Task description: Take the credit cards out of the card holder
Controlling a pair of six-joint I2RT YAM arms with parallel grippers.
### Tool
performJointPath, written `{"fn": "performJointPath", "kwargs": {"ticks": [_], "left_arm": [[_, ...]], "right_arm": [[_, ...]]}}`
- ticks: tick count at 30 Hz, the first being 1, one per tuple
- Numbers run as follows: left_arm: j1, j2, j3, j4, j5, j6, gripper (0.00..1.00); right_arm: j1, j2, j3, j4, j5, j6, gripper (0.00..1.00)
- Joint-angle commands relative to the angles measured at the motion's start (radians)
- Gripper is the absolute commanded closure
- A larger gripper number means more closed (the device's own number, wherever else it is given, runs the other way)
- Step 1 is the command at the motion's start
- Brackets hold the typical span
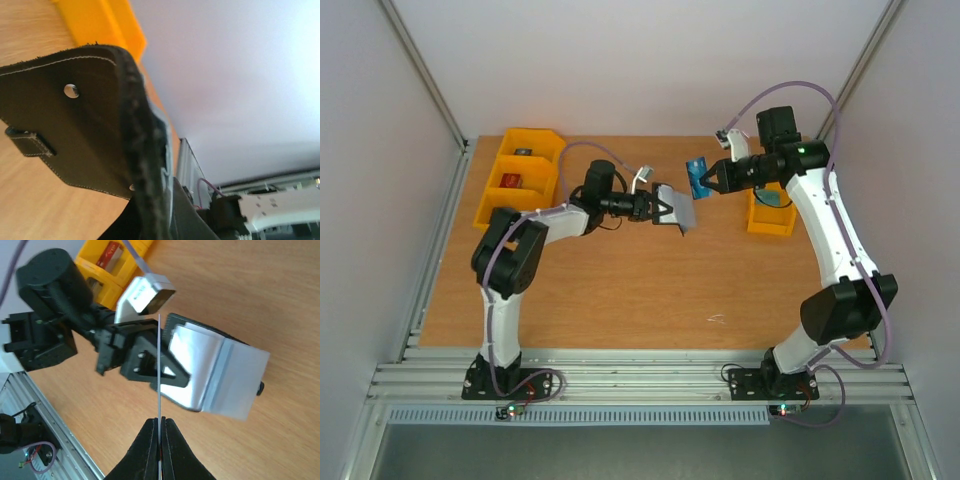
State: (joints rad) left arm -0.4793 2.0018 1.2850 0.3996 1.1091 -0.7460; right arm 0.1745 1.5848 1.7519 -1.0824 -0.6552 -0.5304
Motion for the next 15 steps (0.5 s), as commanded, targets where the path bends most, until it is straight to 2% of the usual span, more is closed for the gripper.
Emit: {"fn": "performJointPath", "kwargs": {"ticks": [1,5,10,12,15], "left_arm": [[0.002,0.112,0.044,0.167,-0.121,-0.113,1.0],[0.025,0.164,0.05,0.042,-0.245,-0.127,1.0],[0.054,0.15,0.017,-0.152,-0.362,-0.08,0.98],[0.067,0.132,0.019,-0.271,-0.427,-0.056,0.85],[0.085,0.107,0.033,-0.468,-0.505,0.011,0.52]], "right_arm": [[-0.01,0.045,0.06,-0.05,-0.023,-0.047,0.99],[-0.014,0.084,0.078,-0.058,-0.034,-0.052,0.99],[-0.015,0.113,0.098,-0.066,-0.055,-0.044,0.99],[-0.014,0.114,0.102,-0.064,-0.061,-0.037,0.99],[-0.015,0.105,0.1,-0.066,-0.065,-0.025,0.99]]}}
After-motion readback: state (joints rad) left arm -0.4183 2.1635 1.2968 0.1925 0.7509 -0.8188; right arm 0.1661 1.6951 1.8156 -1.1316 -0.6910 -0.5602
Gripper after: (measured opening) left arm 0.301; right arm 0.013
